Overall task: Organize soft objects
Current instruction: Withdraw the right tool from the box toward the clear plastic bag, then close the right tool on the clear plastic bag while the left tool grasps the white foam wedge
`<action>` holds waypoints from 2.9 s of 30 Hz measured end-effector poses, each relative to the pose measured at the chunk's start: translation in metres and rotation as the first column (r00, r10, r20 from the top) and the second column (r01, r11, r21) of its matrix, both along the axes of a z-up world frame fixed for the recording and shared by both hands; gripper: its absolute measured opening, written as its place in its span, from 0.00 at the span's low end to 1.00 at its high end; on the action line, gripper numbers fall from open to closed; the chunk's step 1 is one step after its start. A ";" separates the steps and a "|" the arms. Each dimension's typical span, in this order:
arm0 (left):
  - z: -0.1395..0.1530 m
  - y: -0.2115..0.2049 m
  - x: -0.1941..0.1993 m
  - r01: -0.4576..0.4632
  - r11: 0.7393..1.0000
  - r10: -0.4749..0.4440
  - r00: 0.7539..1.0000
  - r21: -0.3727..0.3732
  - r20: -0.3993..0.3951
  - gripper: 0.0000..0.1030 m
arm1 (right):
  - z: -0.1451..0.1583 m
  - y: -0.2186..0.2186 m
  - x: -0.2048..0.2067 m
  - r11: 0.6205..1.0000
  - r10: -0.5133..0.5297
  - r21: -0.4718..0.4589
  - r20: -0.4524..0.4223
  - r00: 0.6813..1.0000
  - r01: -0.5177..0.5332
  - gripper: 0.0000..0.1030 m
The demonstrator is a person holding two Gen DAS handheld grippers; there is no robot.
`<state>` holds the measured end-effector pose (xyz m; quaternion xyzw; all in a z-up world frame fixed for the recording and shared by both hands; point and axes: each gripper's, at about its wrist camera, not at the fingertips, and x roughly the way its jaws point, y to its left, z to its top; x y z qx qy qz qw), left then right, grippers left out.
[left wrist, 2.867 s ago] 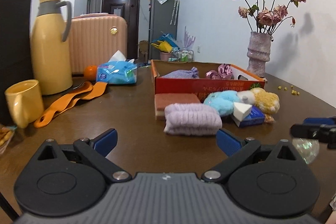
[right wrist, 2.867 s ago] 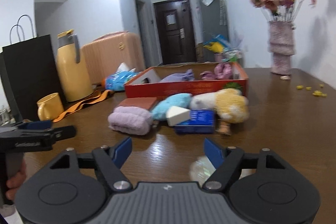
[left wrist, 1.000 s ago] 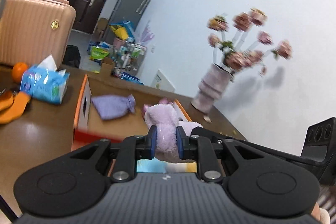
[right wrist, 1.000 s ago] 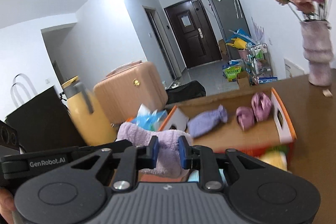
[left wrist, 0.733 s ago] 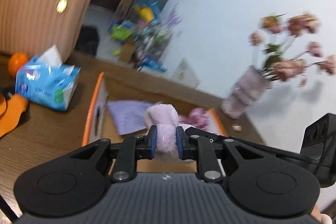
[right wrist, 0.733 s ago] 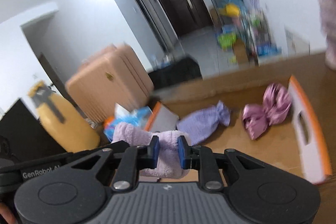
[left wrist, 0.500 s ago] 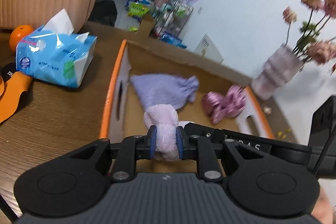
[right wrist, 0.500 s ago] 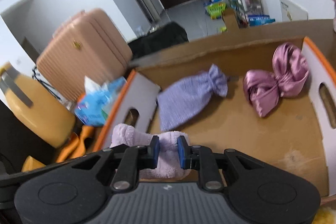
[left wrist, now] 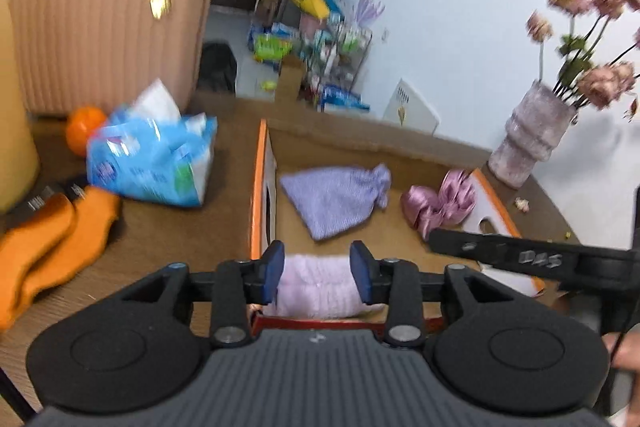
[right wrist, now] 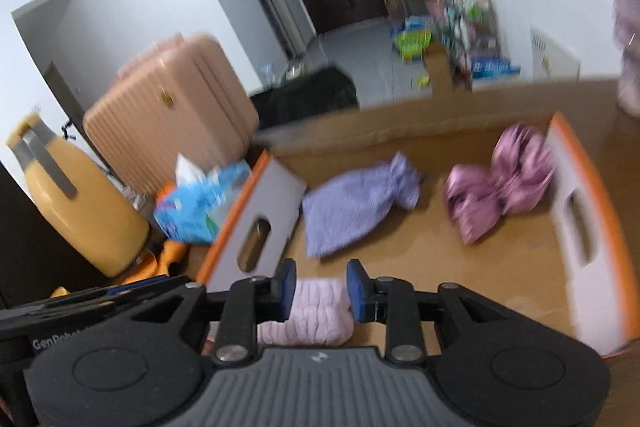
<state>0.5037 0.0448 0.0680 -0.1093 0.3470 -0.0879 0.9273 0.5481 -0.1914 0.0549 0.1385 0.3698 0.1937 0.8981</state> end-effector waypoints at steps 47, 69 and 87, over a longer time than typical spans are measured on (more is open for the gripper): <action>-0.030 -0.054 -0.399 -0.081 0.969 -0.046 0.868 0.234 0.494 1.00 | -0.030 -0.106 -0.442 0.961 -0.197 -0.063 0.529 0.825 0.271 1.00; -0.085 -0.107 -0.276 0.059 0.973 -0.123 0.950 0.224 0.285 1.00 | -0.094 -0.093 -0.356 0.976 -0.094 -0.155 0.335 0.938 0.153 0.86; -0.105 -0.144 -0.132 0.175 0.980 -0.189 0.968 0.098 0.163 0.51 | -0.101 -0.084 -0.244 0.980 -0.051 -0.172 0.254 0.966 0.097 0.51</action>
